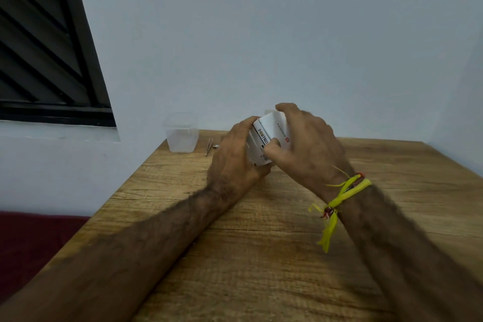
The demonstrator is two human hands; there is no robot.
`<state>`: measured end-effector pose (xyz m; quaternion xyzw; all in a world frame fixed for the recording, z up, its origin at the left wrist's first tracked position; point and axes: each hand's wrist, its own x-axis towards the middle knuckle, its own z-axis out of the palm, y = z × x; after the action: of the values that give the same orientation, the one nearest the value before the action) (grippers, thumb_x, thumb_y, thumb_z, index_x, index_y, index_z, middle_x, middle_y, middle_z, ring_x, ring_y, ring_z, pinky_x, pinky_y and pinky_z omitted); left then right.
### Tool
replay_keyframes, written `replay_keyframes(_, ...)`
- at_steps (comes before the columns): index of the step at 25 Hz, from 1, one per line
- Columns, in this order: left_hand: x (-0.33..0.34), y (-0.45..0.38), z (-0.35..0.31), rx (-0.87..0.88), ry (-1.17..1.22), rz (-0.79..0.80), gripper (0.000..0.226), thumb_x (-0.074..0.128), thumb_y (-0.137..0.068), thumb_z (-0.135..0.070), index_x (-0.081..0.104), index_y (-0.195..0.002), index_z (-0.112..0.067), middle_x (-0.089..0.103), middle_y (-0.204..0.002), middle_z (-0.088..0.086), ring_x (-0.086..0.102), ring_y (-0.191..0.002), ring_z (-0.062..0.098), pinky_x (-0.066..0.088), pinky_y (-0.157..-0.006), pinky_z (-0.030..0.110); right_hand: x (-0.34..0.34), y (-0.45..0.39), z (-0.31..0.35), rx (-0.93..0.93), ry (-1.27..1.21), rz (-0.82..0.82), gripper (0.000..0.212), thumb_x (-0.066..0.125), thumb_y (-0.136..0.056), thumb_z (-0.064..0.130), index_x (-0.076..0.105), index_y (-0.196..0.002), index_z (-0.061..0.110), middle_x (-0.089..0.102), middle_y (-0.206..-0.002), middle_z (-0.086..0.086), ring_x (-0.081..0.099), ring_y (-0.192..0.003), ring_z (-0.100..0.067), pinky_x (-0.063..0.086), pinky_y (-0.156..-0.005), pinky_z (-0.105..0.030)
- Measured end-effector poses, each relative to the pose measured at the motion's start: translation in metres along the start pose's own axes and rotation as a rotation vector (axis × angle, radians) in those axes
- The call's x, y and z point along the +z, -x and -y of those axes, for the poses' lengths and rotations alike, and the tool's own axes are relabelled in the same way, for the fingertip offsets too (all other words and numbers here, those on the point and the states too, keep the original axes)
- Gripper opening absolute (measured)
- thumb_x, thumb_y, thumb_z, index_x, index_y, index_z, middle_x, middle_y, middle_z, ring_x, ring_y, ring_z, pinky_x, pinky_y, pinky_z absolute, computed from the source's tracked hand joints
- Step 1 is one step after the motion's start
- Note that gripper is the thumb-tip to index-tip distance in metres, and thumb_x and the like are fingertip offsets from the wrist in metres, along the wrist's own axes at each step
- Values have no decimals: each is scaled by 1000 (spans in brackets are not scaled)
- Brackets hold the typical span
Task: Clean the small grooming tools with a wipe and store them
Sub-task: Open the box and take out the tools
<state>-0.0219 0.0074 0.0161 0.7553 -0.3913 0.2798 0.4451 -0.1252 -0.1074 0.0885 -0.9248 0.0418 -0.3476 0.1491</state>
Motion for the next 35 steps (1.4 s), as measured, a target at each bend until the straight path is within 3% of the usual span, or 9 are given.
replay_keyframes(5, -1, 5, 2, -18, 25, -39, 82, 86, -72, -35, 44, -140, -16, 59, -129, 1, 57, -114, 17, 52, -91, 36, 10, 3, 15, -119, 218, 67, 62, 44, -95, 20, 18, -151, 15, 59, -117, -14, 60, -101, -35, 47, -79, -39)
replay_keyframes(11, -7, 2, 7, 117, 129, -1, 94, 87, -72, -24, 27, -144, -24, 45, -138, -9, 53, -123, 17, 53, -96, 41, -9, -15, -27, -20, -353, -344, 49, 39, -87, 7, 57, -129, 21, 62, -102, -1, 55, -78, -12, 41, -69, -19)
replay_keyframes(15, -10, -3, 15, 315, 10, -10, 88, 86, -75, -16, 28, -142, -17, 45, -139, 9, 48, -127, 19, 44, -105, 26, 1, -20, -36, -41, -399, -509, 32, 43, -95, -1, 67, -112, 11, 69, -106, -2, 62, -96, -10, 45, -83, -15)
replay_keyframes(17, -8, -6, 16, 353, -27, -11, 81, 86, -74, -13, 33, -136, -17, 48, -138, 20, 46, -129, 22, 39, -106, 18, 1, -20, -41, -85, -357, -562, 28, 45, -98, 0, 67, -112, 9, 69, -107, -4, 63, -102, -18, 49, -88, -25)
replay_keyframes(23, -5, -6, 14, 383, -50, 30, 70, 82, -78, -15, 34, -129, -20, 48, -138, 23, 49, -127, 27, 50, -96, 30, -17, -13, -30, -231, 219, -707, 30, 50, -86, 0, 75, -99, 8, 70, -100, -8, 54, -96, -33, 47, -73, -47)
replay_keyframes(27, -6, -8, 13, 356, -3, 13, 83, 83, -77, -11, 30, -140, -17, 50, -136, 16, 49, -125, 20, 43, -105, 25, -25, 2, 7, -439, 196, -437, 22, 51, -84, 8, 73, -82, 12, 70, -83, -4, 62, -75, -31, 51, -59, -41)
replay_keyframes(30, -11, -12, 17, 332, -14, -40, 84, 83, -77, -15, 30, -142, -14, 52, -135, 13, 50, -123, 13, 41, -104, 20, -20, 5, 24, -223, 126, -41, 30, 47, -88, 15, 70, -105, 21, 72, -98, -2, 67, -85, -30, 55, -71, -42)
replay_keyframes(32, -12, -13, 20, 312, -30, -62, 85, 83, -76, -15, 31, -143, -13, 49, -139, 6, 47, -125, 7, 43, -103, 23, -19, 1, 18, -123, 29, -5, 32, 48, -91, 16, 64, -117, 27, 71, -107, 0, 66, -93, -29, 54, -79, -42)
replay_keyframes(35, -10, -11, 21, 259, -2, -89, 89, 84, -75, -16, 29, -145, -16, 41, -142, -2, 46, -129, 10, 48, -103, 33, -20, -4, 4, 40, -131, -56, 18, 56, -93, 27, 65, -108, 29, 72, -93, 0, 66, -80, -28, 56, -74, -42)
